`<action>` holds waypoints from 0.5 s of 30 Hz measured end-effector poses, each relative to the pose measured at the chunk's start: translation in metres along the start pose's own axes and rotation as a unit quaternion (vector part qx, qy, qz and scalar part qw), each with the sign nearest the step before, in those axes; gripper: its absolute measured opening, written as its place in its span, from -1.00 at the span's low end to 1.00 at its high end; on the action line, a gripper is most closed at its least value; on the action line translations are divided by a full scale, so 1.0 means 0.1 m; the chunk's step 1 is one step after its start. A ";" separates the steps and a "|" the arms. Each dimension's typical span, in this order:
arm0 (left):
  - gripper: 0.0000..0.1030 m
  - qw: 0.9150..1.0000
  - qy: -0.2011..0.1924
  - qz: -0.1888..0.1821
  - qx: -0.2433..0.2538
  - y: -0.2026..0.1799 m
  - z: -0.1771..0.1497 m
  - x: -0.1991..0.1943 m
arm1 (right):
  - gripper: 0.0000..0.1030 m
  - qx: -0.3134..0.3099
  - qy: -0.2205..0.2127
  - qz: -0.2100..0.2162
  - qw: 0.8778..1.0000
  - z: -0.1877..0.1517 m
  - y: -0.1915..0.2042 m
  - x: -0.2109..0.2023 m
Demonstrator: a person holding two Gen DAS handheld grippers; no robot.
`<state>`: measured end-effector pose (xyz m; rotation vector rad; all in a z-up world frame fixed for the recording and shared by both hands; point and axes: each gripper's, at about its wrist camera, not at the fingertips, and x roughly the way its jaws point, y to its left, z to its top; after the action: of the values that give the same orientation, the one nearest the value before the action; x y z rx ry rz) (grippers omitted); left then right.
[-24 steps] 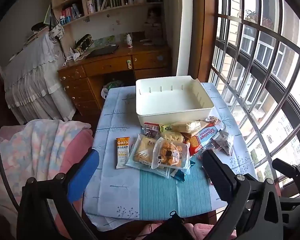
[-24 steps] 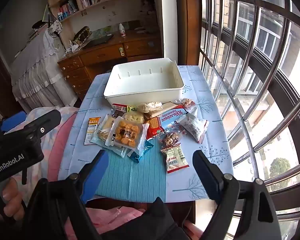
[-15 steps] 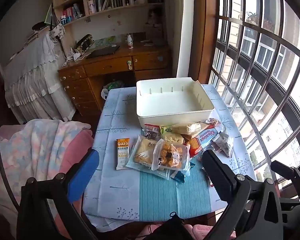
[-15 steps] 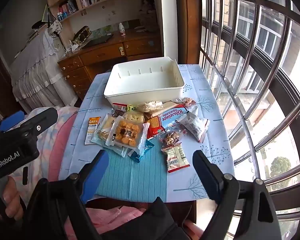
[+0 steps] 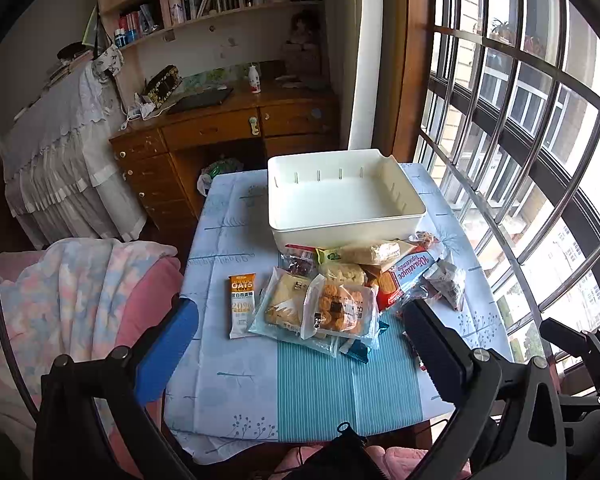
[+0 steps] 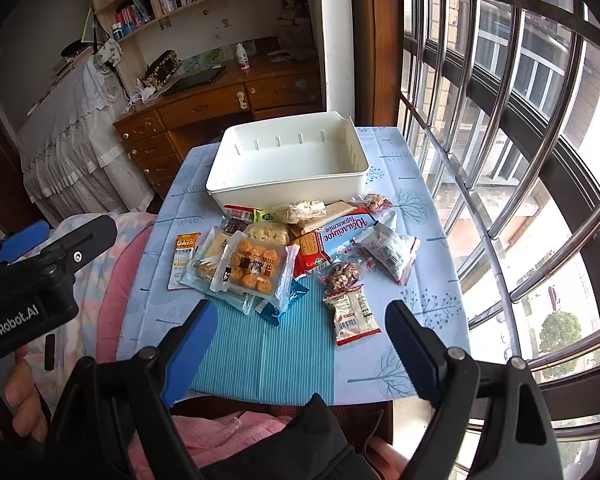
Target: Organize snacks
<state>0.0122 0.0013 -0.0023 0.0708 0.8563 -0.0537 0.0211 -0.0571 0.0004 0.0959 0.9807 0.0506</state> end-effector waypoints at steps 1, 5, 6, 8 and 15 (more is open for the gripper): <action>0.99 1.000 0.001 -0.001 0.001 0.00 -0.01 0.01 | 0.69 0.000 0.000 0.000 1.000 0.00 0.01 0.00; 0.99 1.000 0.001 -0.001 0.001 0.00 -0.01 0.02 | 0.69 0.001 0.001 -0.002 1.000 -0.02 -0.01 0.05; 0.99 1.000 0.002 -0.003 0.002 0.00 -0.02 0.04 | 0.69 0.001 0.002 -0.003 1.000 -0.02 -0.02 0.05; 0.99 1.000 0.004 -0.006 0.004 0.01 -0.03 0.07 | 0.69 0.001 0.002 -0.003 1.000 -0.04 -0.01 0.08; 0.99 1.000 0.010 -0.016 0.016 0.07 -0.06 0.11 | 0.69 0.002 0.005 -0.002 1.000 -0.04 0.03 0.09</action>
<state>0.0148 0.0087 -0.0141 0.0876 0.8761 -0.0965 0.0225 -0.0533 -0.0093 0.0962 0.9915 0.0451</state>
